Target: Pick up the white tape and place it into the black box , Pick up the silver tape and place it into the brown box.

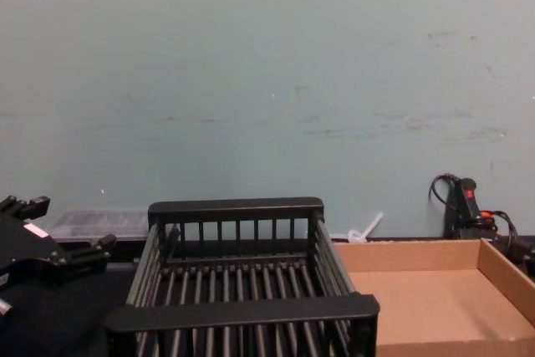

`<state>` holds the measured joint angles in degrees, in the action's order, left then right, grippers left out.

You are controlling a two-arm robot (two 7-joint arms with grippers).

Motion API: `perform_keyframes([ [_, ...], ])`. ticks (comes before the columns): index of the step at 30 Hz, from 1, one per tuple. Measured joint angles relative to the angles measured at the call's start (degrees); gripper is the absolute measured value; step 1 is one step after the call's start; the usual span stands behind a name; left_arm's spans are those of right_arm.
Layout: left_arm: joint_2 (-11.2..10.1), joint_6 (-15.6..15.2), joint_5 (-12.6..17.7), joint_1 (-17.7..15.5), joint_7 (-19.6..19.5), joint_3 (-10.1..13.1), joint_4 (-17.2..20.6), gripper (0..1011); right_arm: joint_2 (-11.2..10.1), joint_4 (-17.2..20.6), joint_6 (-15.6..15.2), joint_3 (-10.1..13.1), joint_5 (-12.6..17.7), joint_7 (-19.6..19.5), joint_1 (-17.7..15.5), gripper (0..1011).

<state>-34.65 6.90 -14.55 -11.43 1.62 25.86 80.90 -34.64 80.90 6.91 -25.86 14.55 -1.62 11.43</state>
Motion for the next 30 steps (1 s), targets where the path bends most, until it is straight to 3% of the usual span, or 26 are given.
perform_keyframes([
  [30,0.0,0.0,0.0,0.0,0.0,0.0,0.0,1001,0.0,0.0,0.0,0.0,0.0,0.0,0.0,1002],
])
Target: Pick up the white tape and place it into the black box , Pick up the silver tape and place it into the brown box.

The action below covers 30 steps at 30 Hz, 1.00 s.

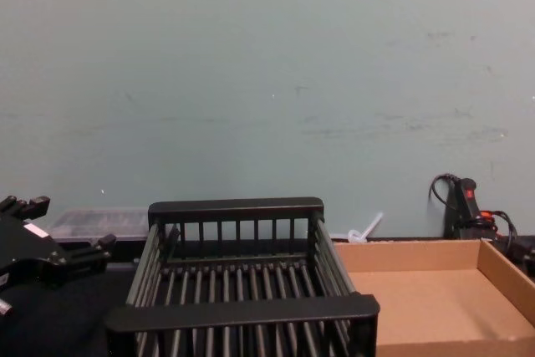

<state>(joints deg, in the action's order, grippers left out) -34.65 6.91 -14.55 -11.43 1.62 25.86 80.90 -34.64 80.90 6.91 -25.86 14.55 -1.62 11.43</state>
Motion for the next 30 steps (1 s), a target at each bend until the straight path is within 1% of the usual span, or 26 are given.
perform_keyframes([
  [6,0.0,0.0,0.0,0.0,0.0,0.0,0.0,1001,0.05,0.0,0.0,0.08,0.0,0.06,-0.03,1002],
  [19,0.0,0.0,0.0,0.0,0.0,0.0,0.0,1001,0.94,0.96,0.29,2.22,0.73,2.72,-1.39,1002],
  [24,0.0,0.0,0.0,0.0,0.0,0.0,0.0,1001,1.01,2.66,-0.09,3.37,2.04,4.22,-2.74,1002],
  [30,0.0,0.0,0.0,0.0,0.0,0.0,0.0,1001,0.96,5.32,-1.23,4.55,3.71,5.82,-4.84,1002],
])
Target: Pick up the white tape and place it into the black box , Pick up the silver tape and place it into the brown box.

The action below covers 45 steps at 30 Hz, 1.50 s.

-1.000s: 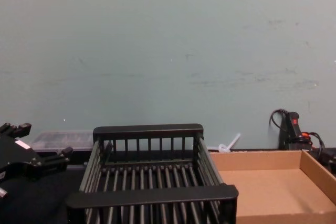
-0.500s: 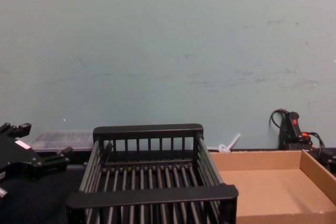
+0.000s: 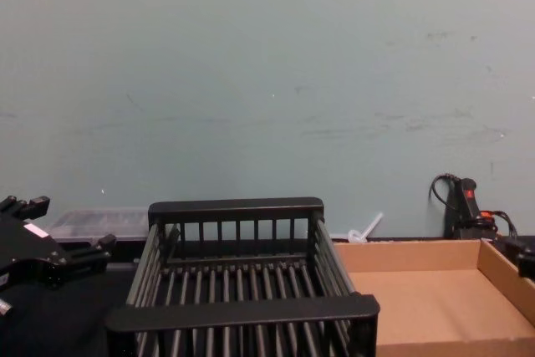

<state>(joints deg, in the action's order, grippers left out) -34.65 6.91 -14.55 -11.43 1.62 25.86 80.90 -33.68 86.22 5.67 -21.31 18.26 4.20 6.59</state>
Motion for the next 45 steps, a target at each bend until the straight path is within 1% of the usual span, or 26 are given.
perform_keyframes([
  [11,0.0,0.0,0.0,0.0,0.0,0.0,0.0,1001,-0.36,6.17,-3.99,1.96,2.58,1.83,-4.67,1002],
  [13,0.0,0.0,0.0,0.0,0.0,0.0,0.0,1001,-0.43,7.71,-5.42,2.39,3.42,2.56,-5.92,1002],
  [21,0.0,0.0,0.0,0.0,0.0,0.0,0.0,1001,-0.53,10.64,-9.49,3.19,5.34,4.67,-8.54,1002],
  [30,0.0,0.0,0.0,0.0,0.0,0.0,0.0,1001,-1.0,12.82,-13.16,3.26,5.43,6.6,-10.66,1002],
  [33,0.0,0.0,0.0,0.0,0.0,0.0,0.0,1002,-1.33,13.66,-15.29,3.21,5.29,7.48,-11.43,1002],
  [35,0.0,0.0,0.0,0.0,0.0,0.0,0.0,1001,-1.4,13.84,-15.73,3.22,5.28,7.66,-11.55,1002],
  [37,0.0,0.0,0.0,0.0,0.0,0.0,0.0,1001,-1.78,14.49,-17.39,3.26,5.11,8.32,-11.98,1000],
  [40,0.0,0.0,0.0,0.0,0.0,0.0,0.0,1001,-2.09,14.9,-18.81,3.32,4.95,8.88,-12.2,1002],
  [42,0.0,0.0,0.0,0.0,0.0,0.0,0.0,1001,-2.43,15.28,-20.69,3.35,4.74,9.58,-12.32,1002],
  [45,0.01,0.0,0.0,0.0,0.0,0.0,0.0,1001,-2.56,15.4,-21.8,3.38,4.57,10.12,-12.36,1002],
])
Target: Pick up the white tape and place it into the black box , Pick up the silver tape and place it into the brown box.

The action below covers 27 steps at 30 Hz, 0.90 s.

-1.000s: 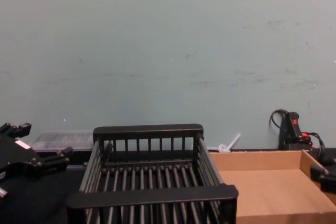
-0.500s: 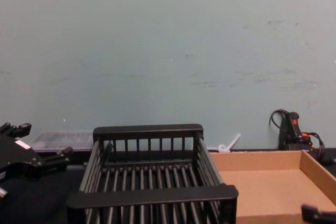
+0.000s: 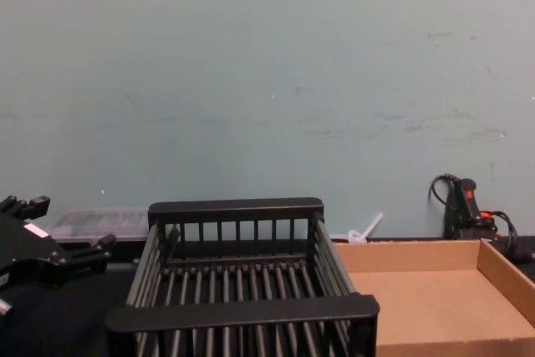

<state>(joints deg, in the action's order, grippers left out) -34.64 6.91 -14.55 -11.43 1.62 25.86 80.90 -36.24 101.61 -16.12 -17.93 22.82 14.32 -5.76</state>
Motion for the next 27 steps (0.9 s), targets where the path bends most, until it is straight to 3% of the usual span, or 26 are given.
perform_keyframes([
  [14,0.0,0.0,0.0,0.0,0.0,0.0,0.0,1002,0.45,0.16,-4.74,0.55,-1.74,1.72,-0.08,1002],
  [27,-0.01,0.0,0.0,0.0,0.0,0.0,0.0,1001,1.28,-0.01,-6.61,0.84,-3.39,3.2,-0.08,1002],
])
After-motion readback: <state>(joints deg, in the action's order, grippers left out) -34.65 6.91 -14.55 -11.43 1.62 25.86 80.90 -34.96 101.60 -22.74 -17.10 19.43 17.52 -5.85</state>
